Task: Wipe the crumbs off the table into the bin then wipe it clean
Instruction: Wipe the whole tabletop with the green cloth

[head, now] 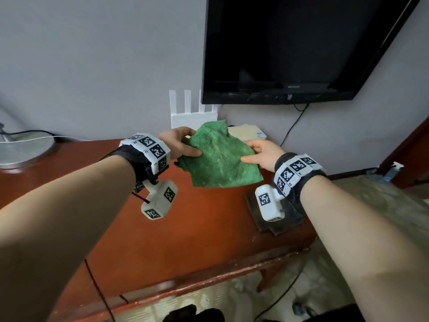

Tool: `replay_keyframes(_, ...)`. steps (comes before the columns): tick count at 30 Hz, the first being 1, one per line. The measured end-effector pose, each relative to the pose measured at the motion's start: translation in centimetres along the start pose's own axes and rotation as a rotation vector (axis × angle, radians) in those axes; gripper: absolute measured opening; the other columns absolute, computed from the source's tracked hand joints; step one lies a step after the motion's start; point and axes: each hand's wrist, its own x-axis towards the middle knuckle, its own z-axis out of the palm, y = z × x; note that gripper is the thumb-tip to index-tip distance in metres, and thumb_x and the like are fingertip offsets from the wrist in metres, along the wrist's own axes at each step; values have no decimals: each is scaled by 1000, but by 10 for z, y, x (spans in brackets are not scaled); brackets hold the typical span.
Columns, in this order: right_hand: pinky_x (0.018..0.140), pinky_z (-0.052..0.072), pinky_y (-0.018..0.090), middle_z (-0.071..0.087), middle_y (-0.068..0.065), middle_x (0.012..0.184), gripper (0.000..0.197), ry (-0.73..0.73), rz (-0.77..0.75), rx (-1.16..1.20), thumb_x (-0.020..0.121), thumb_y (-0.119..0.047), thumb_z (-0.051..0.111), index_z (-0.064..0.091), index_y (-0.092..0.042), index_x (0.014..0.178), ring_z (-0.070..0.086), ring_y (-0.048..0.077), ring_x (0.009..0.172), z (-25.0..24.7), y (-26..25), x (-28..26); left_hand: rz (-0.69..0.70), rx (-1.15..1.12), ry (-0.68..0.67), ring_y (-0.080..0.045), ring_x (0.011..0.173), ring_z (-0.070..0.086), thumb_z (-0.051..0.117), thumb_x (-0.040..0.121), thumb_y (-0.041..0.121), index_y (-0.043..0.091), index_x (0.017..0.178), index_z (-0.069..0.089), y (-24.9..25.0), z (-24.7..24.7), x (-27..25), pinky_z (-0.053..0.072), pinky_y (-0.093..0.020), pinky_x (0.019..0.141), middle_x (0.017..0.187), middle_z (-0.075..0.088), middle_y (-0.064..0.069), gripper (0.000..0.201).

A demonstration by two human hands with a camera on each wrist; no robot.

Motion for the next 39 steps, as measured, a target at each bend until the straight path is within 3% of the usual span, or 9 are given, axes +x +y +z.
replay_keyframes(3, 107, 39, 39, 56, 4, 130, 45, 74, 14, -50, 82, -16, 68, 54, -8, 125, 50, 19, 124, -19, 15, 33, 1, -17, -22, -29, 96, 60, 66, 82, 1, 22, 91, 52, 14, 9, 39, 52, -47, 86, 89, 60, -1, 27)
replay_keyframes(6, 105, 40, 39, 58, 5, 125, 38, 111, 35, -28, 82, -13, 68, 57, -7, 118, 52, 17, 118, -38, 32, 63, -24, 34, -14, -28, 98, 60, 67, 82, 5, 17, 105, 49, 27, 24, 77, 52, -47, 87, 96, 61, -2, 32)
replay_keyframes(11, 101, 42, 39, 60, 12, 121, 32, 103, 68, -26, 83, -7, 65, 57, -2, 114, 54, 25, 116, -62, 75, 110, -101, 114, 27, -20, 93, 56, 69, 83, 12, 18, 129, 45, 39, 59, 144, 51, -33, 73, 110, 58, -1, 53)
replay_keyframes(14, 100, 44, 43, 61, 11, 120, 34, 45, 136, -35, 81, -8, 68, 57, -6, 114, 57, 27, 114, -72, 117, 140, -157, 155, 44, -19, 98, 54, 71, 81, 15, 18, 133, 44, 33, 88, 186, 50, -31, 74, 126, 56, -4, 58)
replay_keyframes(20, 98, 39, 29, 57, 9, 128, 38, -135, 282, -170, 83, -15, 67, 56, -7, 119, 52, 24, 120, -77, 197, 170, -298, 235, -27, -28, 116, 53, 70, 82, 18, 14, 138, 40, 3, 147, 252, 50, -34, 79, 135, 50, -7, 64)
replay_keyframes(25, 94, 39, 26, 54, 8, 132, 42, -252, 333, -281, 85, -25, 66, 55, -12, 123, 51, 23, 122, -79, 227, 179, -372, 285, -39, -28, 115, 53, 69, 83, 22, 13, 138, 40, -21, 173, 277, 48, -33, 85, 134, 51, -9, 63)
replay_keyframes(31, 84, 39, 23, 58, 7, 127, 38, -233, 343, -265, 87, -24, 63, 54, -11, 122, 56, 23, 114, -73, 230, 188, -345, 465, 3, -30, 118, 51, 64, 87, 28, 14, 141, 34, -31, 176, 285, 44, -33, 90, 135, 48, -12, 63)
replay_keyframes(36, 90, 42, 28, 57, 10, 128, 40, -207, 351, -281, 90, -23, 59, 51, -10, 127, 55, 26, 115, -67, 229, 190, -349, 651, -14, -32, 129, 40, 57, 89, 38, 21, 147, 25, -34, 168, 275, 40, -43, 103, 147, 27, -8, 68)
replay_keyframes(39, 100, 41, 32, 48, 12, 137, 46, -163, 337, -303, 91, -24, 57, 45, -12, 134, 50, 27, 122, -69, 216, 184, -291, 784, 10, -30, 133, 33, 54, 89, 45, 27, 147, 24, -30, 158, 259, 34, -45, 107, 149, 25, -5, 68)
